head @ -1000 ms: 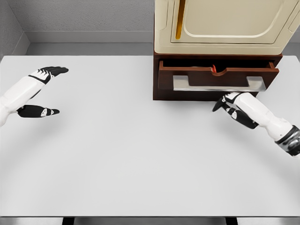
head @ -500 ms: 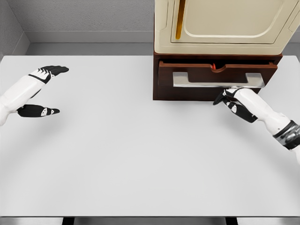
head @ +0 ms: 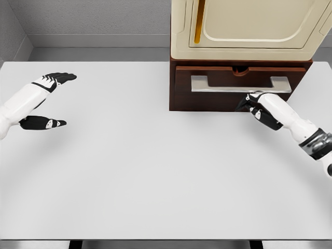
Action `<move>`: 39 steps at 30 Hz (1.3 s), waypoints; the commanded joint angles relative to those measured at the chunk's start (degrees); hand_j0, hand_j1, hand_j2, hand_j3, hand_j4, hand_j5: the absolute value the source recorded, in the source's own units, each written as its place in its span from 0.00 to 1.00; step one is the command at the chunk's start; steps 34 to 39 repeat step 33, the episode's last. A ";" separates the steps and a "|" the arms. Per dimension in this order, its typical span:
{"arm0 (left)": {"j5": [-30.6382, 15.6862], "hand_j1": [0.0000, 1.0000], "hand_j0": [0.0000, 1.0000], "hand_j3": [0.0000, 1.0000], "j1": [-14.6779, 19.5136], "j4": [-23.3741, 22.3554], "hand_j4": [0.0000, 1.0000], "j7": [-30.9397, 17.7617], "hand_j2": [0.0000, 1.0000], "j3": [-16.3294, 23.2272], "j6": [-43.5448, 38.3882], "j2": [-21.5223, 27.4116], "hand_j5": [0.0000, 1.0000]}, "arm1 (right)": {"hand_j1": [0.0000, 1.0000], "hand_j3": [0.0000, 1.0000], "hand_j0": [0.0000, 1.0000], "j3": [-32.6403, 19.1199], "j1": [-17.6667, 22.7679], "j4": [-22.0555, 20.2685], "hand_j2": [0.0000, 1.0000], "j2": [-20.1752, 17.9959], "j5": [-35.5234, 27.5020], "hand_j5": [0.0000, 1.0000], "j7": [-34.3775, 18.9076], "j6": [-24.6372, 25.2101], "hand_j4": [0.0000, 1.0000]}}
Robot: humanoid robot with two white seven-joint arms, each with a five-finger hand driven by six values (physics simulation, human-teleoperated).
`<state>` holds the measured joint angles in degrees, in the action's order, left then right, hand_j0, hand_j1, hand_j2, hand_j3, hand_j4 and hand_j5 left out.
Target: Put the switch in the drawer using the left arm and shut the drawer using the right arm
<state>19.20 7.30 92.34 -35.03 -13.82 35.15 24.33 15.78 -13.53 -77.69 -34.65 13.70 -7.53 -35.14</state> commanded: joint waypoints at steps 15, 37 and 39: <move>-0.92 1.00 1.00 1.00 -0.44 0.91 1.00 0.03 1.00 0.11 -0.15 0.02 1.00 | 0.38 0.38 0.38 0.05 -1.58 2.64 0.38 2.57 -1.66 0.38 -0.03 0.14 0.38; -0.92 1.00 1.00 1.00 -1.23 0.65 1.00 0.03 1.00 0.02 -0.15 0.02 1.00 | 0.45 0.45 0.45 -0.66 4.65 -6.41 0.45 -5.33 -2.19 0.45 0.05 0.14 0.45; -0.92 1.00 1.00 1.00 -1.23 0.65 1.00 0.03 1.00 0.02 -0.15 0.02 1.00 | 0.45 0.45 0.45 -0.66 4.65 -6.41 0.45 -5.33 -2.19 0.45 0.05 0.14 0.45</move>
